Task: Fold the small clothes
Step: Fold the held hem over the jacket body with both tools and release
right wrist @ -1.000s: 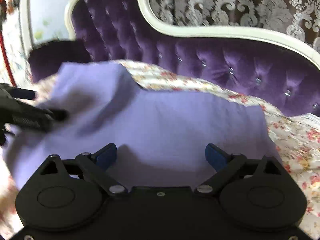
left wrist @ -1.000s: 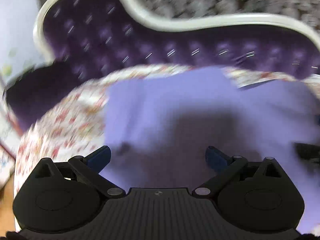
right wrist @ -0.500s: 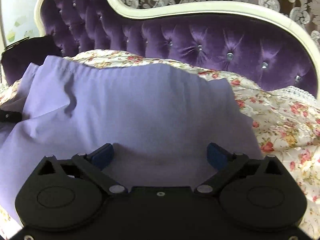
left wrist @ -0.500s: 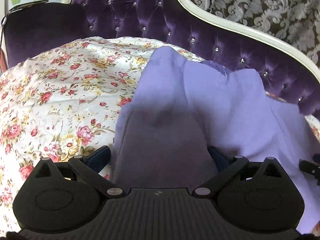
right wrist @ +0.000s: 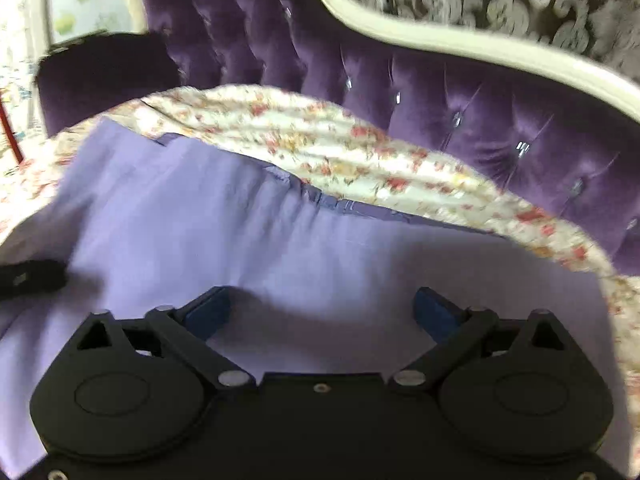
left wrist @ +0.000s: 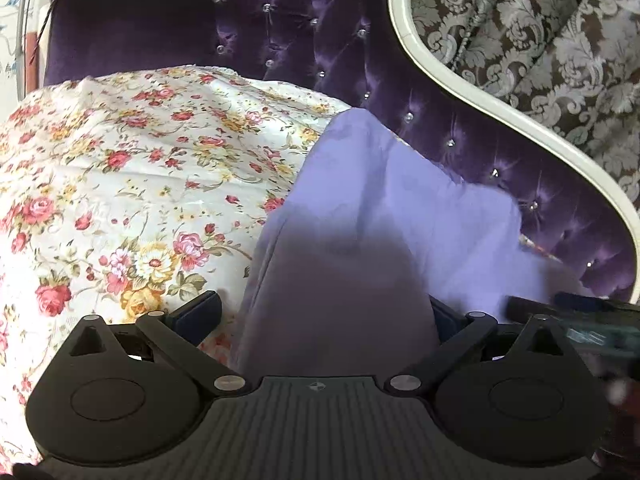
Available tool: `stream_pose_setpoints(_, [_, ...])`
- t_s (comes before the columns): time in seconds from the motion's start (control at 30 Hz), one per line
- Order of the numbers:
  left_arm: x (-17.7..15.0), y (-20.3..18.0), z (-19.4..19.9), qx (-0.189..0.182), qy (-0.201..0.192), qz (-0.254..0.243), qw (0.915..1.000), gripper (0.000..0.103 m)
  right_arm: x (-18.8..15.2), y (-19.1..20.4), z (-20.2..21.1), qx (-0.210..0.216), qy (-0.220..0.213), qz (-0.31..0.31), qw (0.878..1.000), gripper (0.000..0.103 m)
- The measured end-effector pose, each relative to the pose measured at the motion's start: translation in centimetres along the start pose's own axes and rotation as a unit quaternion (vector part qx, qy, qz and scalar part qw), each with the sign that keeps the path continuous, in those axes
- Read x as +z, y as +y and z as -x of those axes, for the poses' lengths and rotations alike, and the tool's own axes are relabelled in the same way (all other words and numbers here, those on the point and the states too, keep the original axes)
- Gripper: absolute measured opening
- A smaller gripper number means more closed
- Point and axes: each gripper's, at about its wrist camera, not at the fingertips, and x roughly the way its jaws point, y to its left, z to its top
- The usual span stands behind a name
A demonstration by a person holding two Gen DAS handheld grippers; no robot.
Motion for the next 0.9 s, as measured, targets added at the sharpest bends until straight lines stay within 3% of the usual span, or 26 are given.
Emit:
stream_pose_setpoints(0.17, [-0.2,-0.1,0.8,0.003,0.0,0.008,1.0,0.103,0.0,0.4,-2.5,-0.022,-0.005,-0.016,1.0,0.103])
stream_pose_setpoints(0.3, [-0.5,-0.8,3.0,0.003,-0.026,0.006,0.9997,0.102,-0.4,-1.2,-1.3,0.011,-0.034,-0.048,0.998,0.103])
stream_pose_setpoints(0.37, [-0.6,-1.5,4.7,-0.002,-0.051,-0.005,0.9987,0.102,-0.7,-2.3,0.0,0.037,-0.057,-0.071,0.995,0.102])
stream_pose_setpoints(0.53, [-1.1,-4.5,9.4,0.003,-0.13,-0.035,0.9909,0.102,-2.3,-3.9,5.3,0.048,-0.132,-0.085,0.986,0.102])
stream_pose_setpoints(0.6, [-1.4,-6.4,10.6,0.002,-0.144,-0.057,0.9879,0.102,-3.3,-4.3,7.7,0.05,-0.151,-0.086,0.984,0.102])
stream_pose_setpoints(0.7, [-1.7,-8.9,11.2,-0.037,-0.136,-0.08,0.9868,0.101,-5.1,-4.8,11.0,0.036,-0.17,-0.079,0.982,0.102])
stream_pose_setpoints(0.77, [-2.2,-9.8,11.3,-0.074,-0.126,-0.066,0.9871,0.091,-6.3,-5.1,12.8,0.012,-0.173,-0.078,0.982,0.102])
stream_pose_setpoints(0.83, [-2.7,-10.3,10.8,-0.111,-0.11,-0.036,0.9871,0.072,-7.6,-5.7,14.2,-0.014,-0.166,-0.083,0.982,0.102])
stream_pose_setpoints(0.9, [-3.5,-10.6,9.9,-0.146,-0.091,0.002,0.985,0.062,-8.9,-6.8,15.3,-0.008,-0.154,-0.09,0.984,0.102])
